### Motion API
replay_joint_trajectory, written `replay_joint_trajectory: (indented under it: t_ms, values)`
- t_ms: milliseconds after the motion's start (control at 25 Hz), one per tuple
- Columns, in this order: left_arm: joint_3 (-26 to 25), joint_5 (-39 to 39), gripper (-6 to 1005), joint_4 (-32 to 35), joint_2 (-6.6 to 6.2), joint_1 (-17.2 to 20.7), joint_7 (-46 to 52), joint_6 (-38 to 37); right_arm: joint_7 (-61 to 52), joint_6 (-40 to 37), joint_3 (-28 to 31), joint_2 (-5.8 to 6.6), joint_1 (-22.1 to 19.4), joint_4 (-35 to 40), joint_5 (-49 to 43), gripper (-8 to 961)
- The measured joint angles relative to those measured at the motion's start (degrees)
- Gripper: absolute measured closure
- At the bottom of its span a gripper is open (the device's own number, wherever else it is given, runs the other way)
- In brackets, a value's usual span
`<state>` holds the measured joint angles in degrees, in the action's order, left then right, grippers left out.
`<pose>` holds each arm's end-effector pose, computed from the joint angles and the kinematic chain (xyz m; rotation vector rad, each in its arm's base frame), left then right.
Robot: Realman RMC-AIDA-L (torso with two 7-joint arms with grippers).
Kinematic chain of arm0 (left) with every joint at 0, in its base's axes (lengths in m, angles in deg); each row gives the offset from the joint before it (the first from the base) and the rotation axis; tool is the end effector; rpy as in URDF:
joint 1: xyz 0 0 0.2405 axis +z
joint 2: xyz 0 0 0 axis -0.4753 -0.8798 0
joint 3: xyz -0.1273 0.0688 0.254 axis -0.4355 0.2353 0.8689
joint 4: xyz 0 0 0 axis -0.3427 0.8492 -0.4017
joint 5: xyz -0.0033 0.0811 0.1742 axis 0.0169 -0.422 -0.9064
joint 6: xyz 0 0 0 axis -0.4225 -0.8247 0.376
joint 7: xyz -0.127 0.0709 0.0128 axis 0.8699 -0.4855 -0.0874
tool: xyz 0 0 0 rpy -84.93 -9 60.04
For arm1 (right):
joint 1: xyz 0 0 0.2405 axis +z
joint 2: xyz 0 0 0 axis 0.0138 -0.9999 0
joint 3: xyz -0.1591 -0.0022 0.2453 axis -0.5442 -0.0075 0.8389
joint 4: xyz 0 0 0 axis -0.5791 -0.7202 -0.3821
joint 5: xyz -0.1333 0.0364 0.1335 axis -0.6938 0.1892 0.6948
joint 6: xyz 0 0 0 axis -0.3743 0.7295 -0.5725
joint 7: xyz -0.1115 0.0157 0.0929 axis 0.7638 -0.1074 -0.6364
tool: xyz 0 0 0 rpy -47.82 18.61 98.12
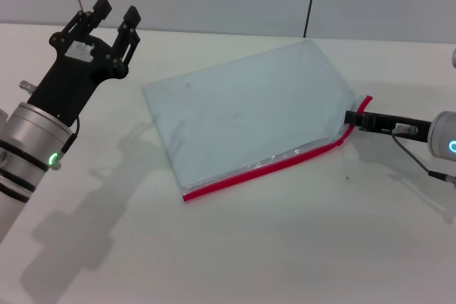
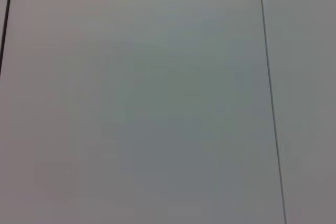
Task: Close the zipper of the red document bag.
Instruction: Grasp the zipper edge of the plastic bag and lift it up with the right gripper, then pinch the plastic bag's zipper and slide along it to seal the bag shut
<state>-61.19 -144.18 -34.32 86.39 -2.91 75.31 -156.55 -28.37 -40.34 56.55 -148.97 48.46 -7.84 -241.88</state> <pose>-0.2904 0.3502 -0.0067 -1.7281 -0.3316 -1.0224 0.2968 0.4245 -0.0601 -2.1317 1.3708 0.4665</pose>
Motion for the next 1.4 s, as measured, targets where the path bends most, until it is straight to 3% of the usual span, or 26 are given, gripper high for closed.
replay_joint_trajectory:
  t_ms: [320, 400, 680, 1000, 1400]
  values:
    - [0.0, 0.0, 517, -0.1, 0.04, 0.0, 0.0, 0.4, 1.5, -0.2, 0.0, -0.01, 0.0, -0.1, 0.1, 921]
    - [0.0, 0.0, 517, -0.1, 0.04, 0.0, -0.1, 0.4, 1.9, -0.4, 0.0, -0.01, 0.0, -0.2, 0.1, 941]
    - [0.0, -2.0, 517, 0.0, 0.04, -0.5, -0.2, 1.6, 4.1, -2.4, 0.6, -0.02, 0.0, -1.6, 0.4, 941]
    - [0.0, -12.2, 517, 0.1, 0.04, -4.0, -0.9, 9.0, 6.5, -8.3, 0.7, -0.02, 0.0, -1.6, 4.0, 940]
    - [0.0, -23.2, 517, -2.5, 0.3, -7.7, -6.7, 18.4, 7.3, -10.1, 0.7, -0.01, 1.2, -2.5, 5.0, 941]
